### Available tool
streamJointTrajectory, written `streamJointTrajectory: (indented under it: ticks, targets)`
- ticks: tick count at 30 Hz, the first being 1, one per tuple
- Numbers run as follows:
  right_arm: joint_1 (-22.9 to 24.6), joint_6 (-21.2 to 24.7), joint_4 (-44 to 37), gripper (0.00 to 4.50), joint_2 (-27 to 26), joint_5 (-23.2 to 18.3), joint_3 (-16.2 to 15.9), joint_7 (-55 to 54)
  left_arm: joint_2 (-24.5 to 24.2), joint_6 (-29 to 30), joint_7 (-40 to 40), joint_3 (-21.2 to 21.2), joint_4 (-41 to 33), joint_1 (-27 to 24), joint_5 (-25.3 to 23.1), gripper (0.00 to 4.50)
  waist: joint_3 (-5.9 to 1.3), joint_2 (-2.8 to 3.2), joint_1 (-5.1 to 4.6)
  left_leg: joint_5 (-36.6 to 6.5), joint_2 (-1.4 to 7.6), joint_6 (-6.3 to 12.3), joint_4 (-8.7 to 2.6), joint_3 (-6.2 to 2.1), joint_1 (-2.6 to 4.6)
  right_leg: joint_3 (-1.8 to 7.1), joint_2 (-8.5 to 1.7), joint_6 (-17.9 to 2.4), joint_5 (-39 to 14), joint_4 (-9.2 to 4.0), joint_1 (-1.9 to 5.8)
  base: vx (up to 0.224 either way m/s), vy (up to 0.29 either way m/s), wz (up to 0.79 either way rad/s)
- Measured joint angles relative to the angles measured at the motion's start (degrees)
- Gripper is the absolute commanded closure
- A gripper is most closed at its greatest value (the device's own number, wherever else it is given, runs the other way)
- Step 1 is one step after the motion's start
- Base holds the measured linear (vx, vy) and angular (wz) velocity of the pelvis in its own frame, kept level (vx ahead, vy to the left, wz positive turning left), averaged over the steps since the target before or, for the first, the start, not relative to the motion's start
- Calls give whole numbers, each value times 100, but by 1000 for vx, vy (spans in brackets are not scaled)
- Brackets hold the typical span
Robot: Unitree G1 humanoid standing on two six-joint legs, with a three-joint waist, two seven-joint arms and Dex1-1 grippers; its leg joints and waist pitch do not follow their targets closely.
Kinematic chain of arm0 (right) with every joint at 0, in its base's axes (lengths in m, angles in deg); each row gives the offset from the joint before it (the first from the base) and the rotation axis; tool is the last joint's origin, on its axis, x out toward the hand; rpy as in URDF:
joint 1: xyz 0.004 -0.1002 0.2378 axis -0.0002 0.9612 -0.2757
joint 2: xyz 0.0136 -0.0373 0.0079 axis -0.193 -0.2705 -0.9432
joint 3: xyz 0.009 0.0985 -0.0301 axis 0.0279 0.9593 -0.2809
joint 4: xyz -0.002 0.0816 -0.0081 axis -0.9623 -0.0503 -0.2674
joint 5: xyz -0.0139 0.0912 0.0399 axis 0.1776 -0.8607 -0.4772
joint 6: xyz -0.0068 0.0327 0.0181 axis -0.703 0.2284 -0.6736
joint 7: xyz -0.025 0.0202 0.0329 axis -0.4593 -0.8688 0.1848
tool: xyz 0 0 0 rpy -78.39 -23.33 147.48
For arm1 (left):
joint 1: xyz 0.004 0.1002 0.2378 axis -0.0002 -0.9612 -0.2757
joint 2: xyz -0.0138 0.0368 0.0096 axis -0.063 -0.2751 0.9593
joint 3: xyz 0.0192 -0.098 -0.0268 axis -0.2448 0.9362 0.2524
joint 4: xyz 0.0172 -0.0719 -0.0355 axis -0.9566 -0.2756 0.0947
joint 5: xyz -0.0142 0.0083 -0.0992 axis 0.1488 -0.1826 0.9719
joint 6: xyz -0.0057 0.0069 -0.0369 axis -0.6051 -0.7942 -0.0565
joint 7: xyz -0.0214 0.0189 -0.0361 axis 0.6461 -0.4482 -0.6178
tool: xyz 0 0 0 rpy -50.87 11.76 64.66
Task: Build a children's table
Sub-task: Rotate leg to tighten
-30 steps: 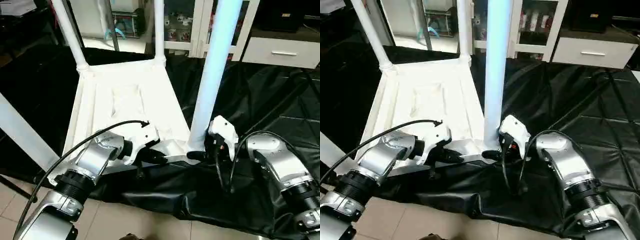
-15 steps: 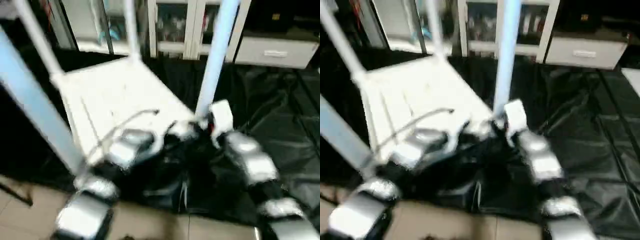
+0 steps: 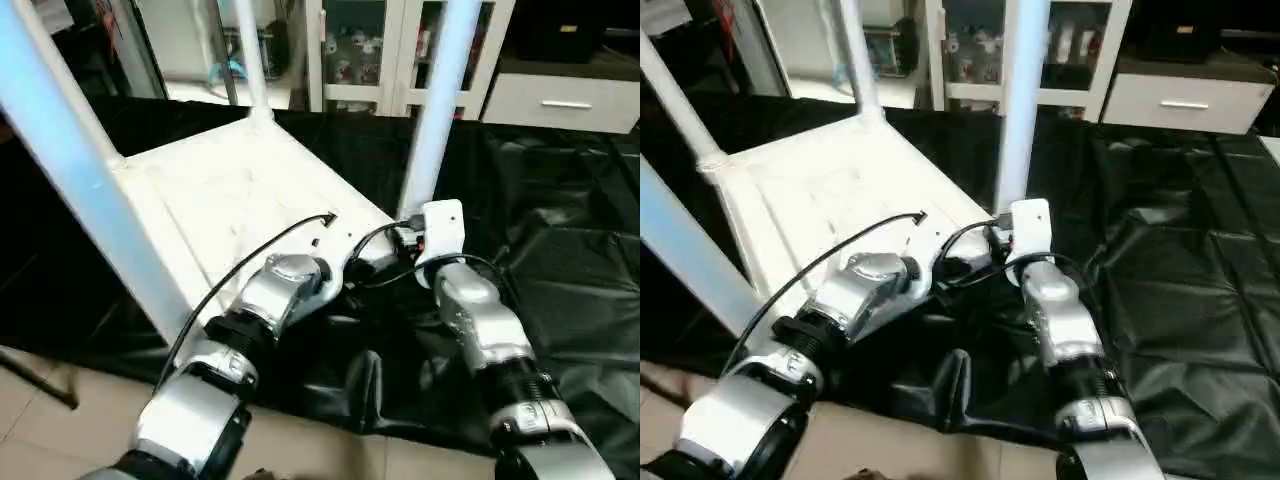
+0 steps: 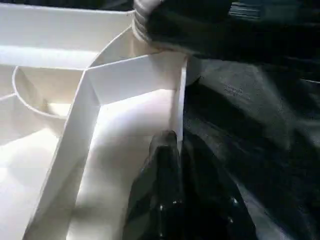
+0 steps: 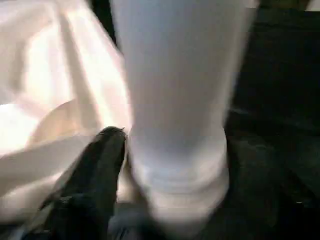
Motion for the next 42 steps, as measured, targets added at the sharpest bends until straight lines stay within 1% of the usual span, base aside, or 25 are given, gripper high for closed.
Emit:
streamJointTrajectory:
  ticks: [1,4,6,7,8,9,11,12,13,14,16,18,19,22,24,25,26,28,29,30,33,34,35,38,42]
  targets:
    - [68,107,-93,82,76,-99,-42,265,-81,9,-25,44,-11,-1,-1,450,7,8,-68,0,2,0,1,-8,-6,-10,0,13,8,-7,-4,0,0,0]
    - [122,265,-289,68,457,-286,-68,854,-252,79,98,59,-151,-60,4,450,19,41,-138,0,3,-1,-8,-9,-8,-12,1,18,11,-16,-8,0,0,0]
    - [127,373,-546,51,780,-364,-89,1355,-386,136,398,40,-345,-162,12,450,25,54,-155,-1,3,-1,-16,-9,-10,-15,2,19,11,-21,-12,0,0,0]
    - [126,440,-703,31,968,-392,-99,1602,-486,133,596,11,-452,-231,18,450,24,56,-157,0,8,1,-19,-9,-9,-18,6,18,10,-24,-12,0,0,0]
    - [146,501,-884,31,1174,-444,-204,1905,-634,125,874,-89,-650,-340,27,450,26,88,-159,-1,12,4,-17,-11,-13,-22,9,16,8,-27,-12,0,0,0]
    - [169,579,-1026,19,1335,-474,-256,2149,-752,124,1154,-169,-796,-434,56,450,20,106,-152,8,10,21,-21,-11,-14,-23,8,13,7,-29,-12,0,0,0]
    - [305,773,-1410,9,1824,-516,-544,2868,-1126,123,1822,-403,-1200,-633,93,450,25,150,-90,12,12,31,-24,-11,-15,-31,8,4,0,-26,-13,0,0,0]
    - [391,823,-1533,9,1991,-528,-643,3134,-1265,120,2101,-470,-1316,-700,100,450,20,159,-64,12,14,31,-27,-11,-13,-36,8,-2,-3,-26,-11,0,0,0]
    - [460,865,-1656,9,2179,-544,-806,3489,-1443,119,2398,-568,-1464,-767,98,450,20,167,-13,13,15,30,-27,-11,-13,-40,7,-6,-7,-22,-11,0,0,0]
    - [479,911,-1712,9,2252,-557,-889,3690,-1515,121,2573,-637,-1537,-788,97,450,20,173,23,13,15,30,-26,-10,-13,-39,6,-6,-7,-21,-11,0,0,0]
    - [477,920,-1781,9,2386,-561,-1064,4108,-1656,139,2913,-781,-1734,-831,95,450,21,168,84,4,11,15,-18,-4,-14,-34,-2,-7,-7,-20,-9,0,0,0]
    - [482,914,-1803,9,2542,-554,-1193,4378,-1714,165,3193,-857,-1943,-944,116,450,26,155,117,-5,5,10,-11,3,-17,-28,-11,-7,-7,-23,-5,0,0,0]
    - [485,910,-1799,9,2602,-543,-1223,4522,-1739,190,3295,-915,-2078,-981,114,450,36,116,135,-6,2,13,-9,15,-17,-22,-17,-7,-7,-21,-6,0,0,0]
    - [407,898,-1734,9,2565,-514,-1328,4644,-1778,301,3317,-984,-2263,-1010,90,450,37,48,149,-6,3,15,-3,22,-17,-16,-17,-8,-6,-18,-9,0,0,0]
    - [328,862,-1659,9,2474,-473,-1388,4652,-1795,380,3315,-1030,-2356,-1022,87,450,33,28,149,-6,4,15,-3,24,-17,-15,-17,-8,-6,-17,-11,0,0,0]
    - [227,810,-1539,24,2393,-440,-1439,4656,-1808,421,3316,-1049,-2417,-1035,86,450,34,22,152,-3,4,20,-3,24,-17,-15,-17,-8,-6,-16,-13,0,0,0]
    - [127,779,-1397,24,2324,-407,-1465,4652,-1812,452,3316,-1064,-2462,-1041,85,450,34,15,152,0,4,26,-3,25,-19,-15,-17,-8,-6,-13,-15,0,0,0]
    - [-21,742,-1178,24,2236,-343,-1484,4649,-1825,501,3317,-1067,-2524,-1058,79,450,32,2,184,8,5,39,-4,25,-22,-18,-16,-8,-6,-13,-17,0,0,0]
    - [-39,723,-1163,43,2242,-322,-1484,4646,-1829,508,3320,-1070,-2536,-1058,79,450,31,-2,192,8,6,40,-4,25,-22,-17,-16,-8,-6,-14,-18,0,0,0]
    - [-50,721,-1136,43,2228,-306,-1485,4640,-1840,519,3324,-1071,-2549,-1067,78,450,30,-8,191,8,7,41,-4,26,-22,-16,-15,-8,-6,-13,-19,0,0,0]
    - [-60,723,-1052,65,2194,-302,-1526,4698,-1867,572,3327,-1053,-2663,-1140,81,450,28,-9,186,7,8,41,-4,27,-22,-15,-13,-8,-6,-14,-20,0,0,0]
    - [-64,726,-1047,89,2194,-288,-1555,4713,-1877,574,3327,-1053,-2673,-1148,80,450,27,-8,179,7,9,41,-4,27,-21,-15,-12,-8,-6,-13,-20,0,0,0]
    - [-71,726,-1035,89,2195,-276,-1579,4722,-1882,572,3327,-1054,-2673,-1150,80,450,27,-9,173,7,9,41,-4,27,-21,-15,-12,-8,-6,-11,-20,0,0,0]
    - [-79,722,-975,127,2214,-225,-1624,4733,-1884,581,3327,-1056,-2673,-1151,80,450,28,-17,150,8,10,40,-3,28,-20,-15,-12,-8,-6,-9,-20,0,0,0]
    - [-129,710,-892,143,2214,-219,-1625,4768,-1876,632,3326,-1057,-2696,-1151,82,450,27,-20,143,7,9,41,-1,30,-20,-13,-12,-8,-6,-9,-20,0,0,0]
